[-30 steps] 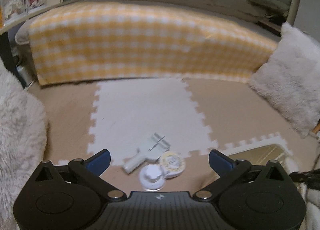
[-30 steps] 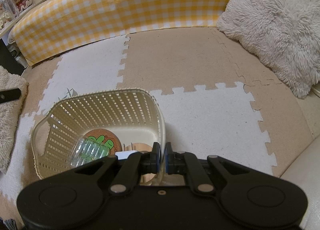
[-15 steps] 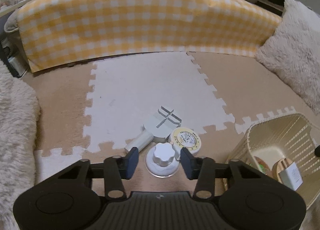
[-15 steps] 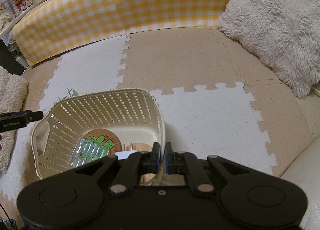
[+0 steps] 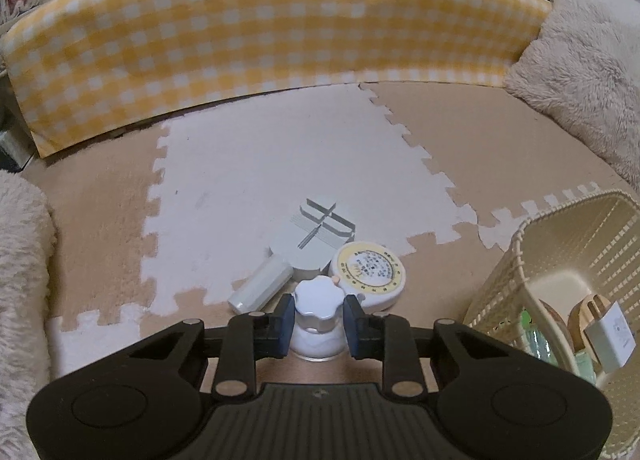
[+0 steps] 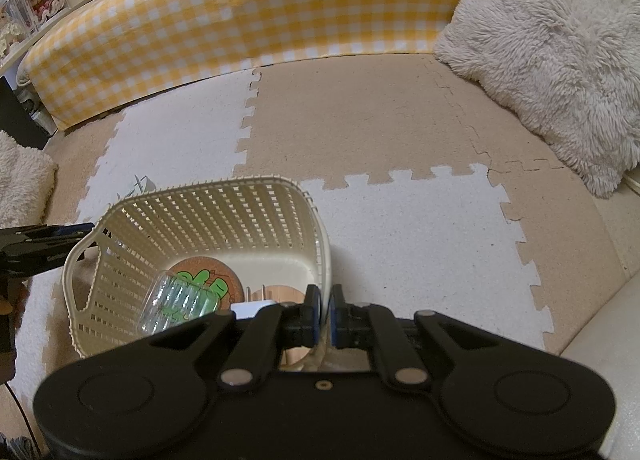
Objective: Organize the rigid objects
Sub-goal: 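Lower the left tool onto the white suction-cup knob and close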
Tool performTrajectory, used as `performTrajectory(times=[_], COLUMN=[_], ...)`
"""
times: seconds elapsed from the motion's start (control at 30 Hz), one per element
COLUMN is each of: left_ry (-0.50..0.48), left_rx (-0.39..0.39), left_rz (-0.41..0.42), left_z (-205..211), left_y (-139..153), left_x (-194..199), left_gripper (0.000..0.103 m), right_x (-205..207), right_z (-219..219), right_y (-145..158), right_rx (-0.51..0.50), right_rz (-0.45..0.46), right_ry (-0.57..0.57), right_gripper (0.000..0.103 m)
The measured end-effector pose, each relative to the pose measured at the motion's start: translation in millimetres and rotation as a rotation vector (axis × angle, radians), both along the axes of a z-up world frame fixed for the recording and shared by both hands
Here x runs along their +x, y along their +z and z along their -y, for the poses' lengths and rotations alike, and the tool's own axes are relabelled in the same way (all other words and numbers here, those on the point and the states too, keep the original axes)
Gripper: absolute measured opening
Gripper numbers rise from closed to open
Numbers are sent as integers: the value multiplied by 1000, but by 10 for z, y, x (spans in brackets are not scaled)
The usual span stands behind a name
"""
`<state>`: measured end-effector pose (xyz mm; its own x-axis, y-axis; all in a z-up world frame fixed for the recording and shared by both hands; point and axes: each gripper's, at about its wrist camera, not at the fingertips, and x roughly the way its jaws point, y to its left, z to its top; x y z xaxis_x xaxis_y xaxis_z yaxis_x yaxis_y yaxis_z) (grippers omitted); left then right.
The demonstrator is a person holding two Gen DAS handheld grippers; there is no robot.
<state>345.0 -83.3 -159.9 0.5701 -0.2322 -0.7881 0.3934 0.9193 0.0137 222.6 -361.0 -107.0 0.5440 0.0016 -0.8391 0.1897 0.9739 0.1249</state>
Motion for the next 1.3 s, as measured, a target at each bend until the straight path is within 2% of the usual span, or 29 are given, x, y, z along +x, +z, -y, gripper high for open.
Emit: performTrajectory(times=[0.27, 0.53, 0.77, 1.0, 1.13, 1.3], left_ry=[10, 41, 53, 44, 12, -59], left_rx=[-12, -42, -105, -179, -247, -289], left_rz=[5, 15, 32, 84, 100, 119], left_z=[-15, -47, -54, -29, 43, 290], left_y=[-53, 23, 336, 717, 914, 1074], left_x=[31, 37, -28, -178, -295, -484], left_gripper=[31, 29, 29, 29, 29, 29], right_x=[1, 2, -5, -6, -5, -5], right_z=[-6, -2, -8, -7, -8, -11], right_y=[1, 1, -3, -2, -3, -2], right_rx=[0, 3, 3, 2, 2, 2], right_rz=[0, 2, 3, 3, 2, 2], right_ry=[-1, -2, -1, -1, -1, -1], right_gripper=[6, 6, 6, 6, 6, 6])
